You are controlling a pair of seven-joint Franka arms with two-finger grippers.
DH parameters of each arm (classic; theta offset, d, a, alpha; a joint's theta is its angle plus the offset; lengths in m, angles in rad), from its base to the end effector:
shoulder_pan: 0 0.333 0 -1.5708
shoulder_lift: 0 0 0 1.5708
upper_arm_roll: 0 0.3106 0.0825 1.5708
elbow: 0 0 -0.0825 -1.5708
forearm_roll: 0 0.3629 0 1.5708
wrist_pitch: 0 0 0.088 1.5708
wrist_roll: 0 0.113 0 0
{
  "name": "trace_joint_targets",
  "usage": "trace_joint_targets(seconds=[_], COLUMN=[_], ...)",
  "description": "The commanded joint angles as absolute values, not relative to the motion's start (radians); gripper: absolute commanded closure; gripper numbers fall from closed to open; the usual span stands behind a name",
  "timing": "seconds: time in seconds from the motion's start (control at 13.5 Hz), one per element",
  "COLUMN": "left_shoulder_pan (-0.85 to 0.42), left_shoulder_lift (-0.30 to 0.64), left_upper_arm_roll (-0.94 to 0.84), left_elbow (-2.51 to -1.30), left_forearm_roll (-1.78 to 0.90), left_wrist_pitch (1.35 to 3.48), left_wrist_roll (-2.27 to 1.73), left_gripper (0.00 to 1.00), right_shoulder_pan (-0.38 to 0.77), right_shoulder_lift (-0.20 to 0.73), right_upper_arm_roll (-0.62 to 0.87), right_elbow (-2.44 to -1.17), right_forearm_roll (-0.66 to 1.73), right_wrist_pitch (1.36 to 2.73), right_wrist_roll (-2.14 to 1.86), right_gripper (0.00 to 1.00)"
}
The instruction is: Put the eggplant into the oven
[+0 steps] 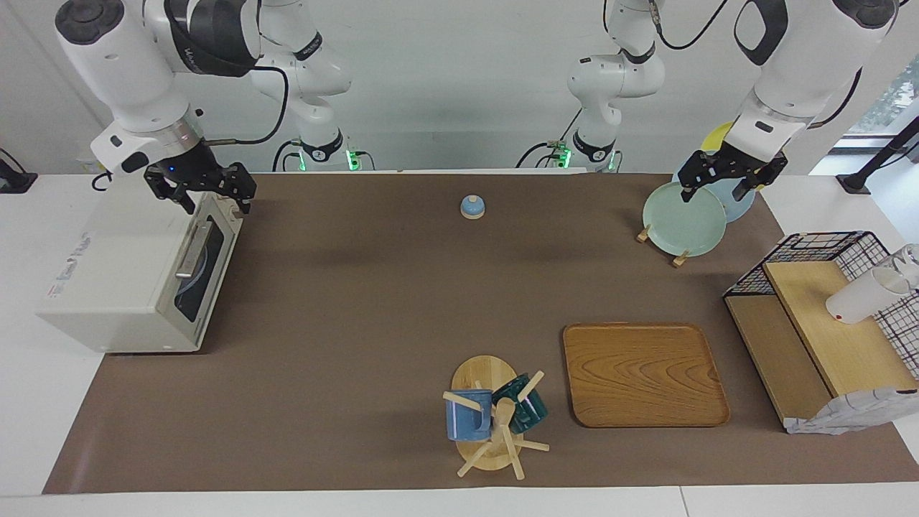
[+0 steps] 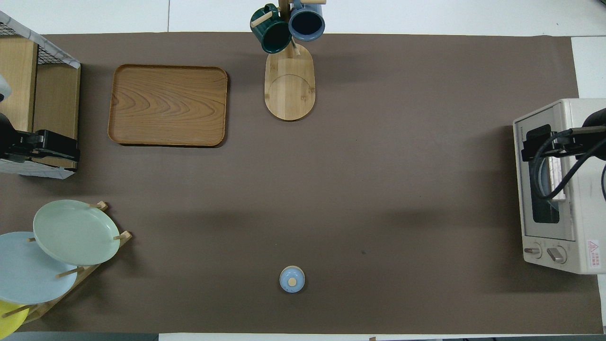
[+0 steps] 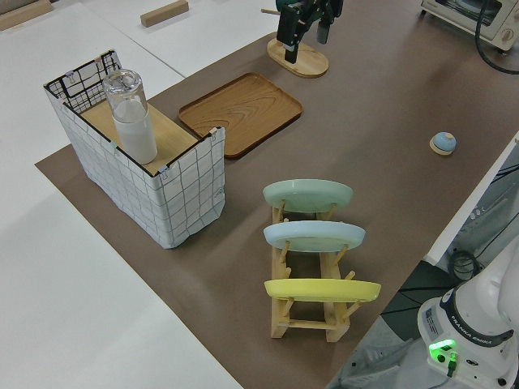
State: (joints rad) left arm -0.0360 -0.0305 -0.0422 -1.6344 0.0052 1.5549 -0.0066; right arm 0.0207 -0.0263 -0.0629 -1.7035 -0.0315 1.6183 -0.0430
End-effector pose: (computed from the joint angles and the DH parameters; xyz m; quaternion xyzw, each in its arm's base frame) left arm 0.5192 -0.0404 0.5992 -0.9991 0.0358 0.0244 0.0043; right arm 0.5245 -0.0260 0.5712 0.9995 0.0016 -0.0301 0.0136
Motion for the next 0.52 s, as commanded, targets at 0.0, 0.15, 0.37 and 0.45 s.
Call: trace_joint_targets(seconds=[0.0, 0.15, 0.37, 0.45], left_shoulder_pan=[-0.029, -0.029, -0.029, -0.029], left_shoulder_lift=[-0.037, -0.037, -0.037, -0.037], left_upper_arm_roll=[-0.043, -0.043, -0.043, -0.043], left_elbow=[-1.632, -1.632, -1.632, -1.632], left_forearm_roll=[-0.009, -0.009, -0.009, -0.009], left_wrist_pitch=[1.555, 1.555, 1.555, 1.555], left_wrist_roll=[-0.002, -0.002, -0.002, -0.002], left_gripper=[0.0, 0.0, 0.0, 0.0], right_shoulder_pan=[0.021, 0.021, 0.026, 0.026], right_shoulder_lift=[-0.02, -0.021, -0.023, -0.023], right_upper_arm_roll=[-0.066, -0.066, -0.064, -0.064], right_elbow=[-1.684, -1.684, -1.681, -1.681], right_forearm_roll=[-0.012, -0.014, -0.021, -0.02], right_wrist_pitch=[1.605, 1.601, 1.595, 1.594], right_wrist_roll=[-0.064, -0.071, -0.098, -0.095], right_gripper=[0.0, 0.0, 0.0, 0.0])
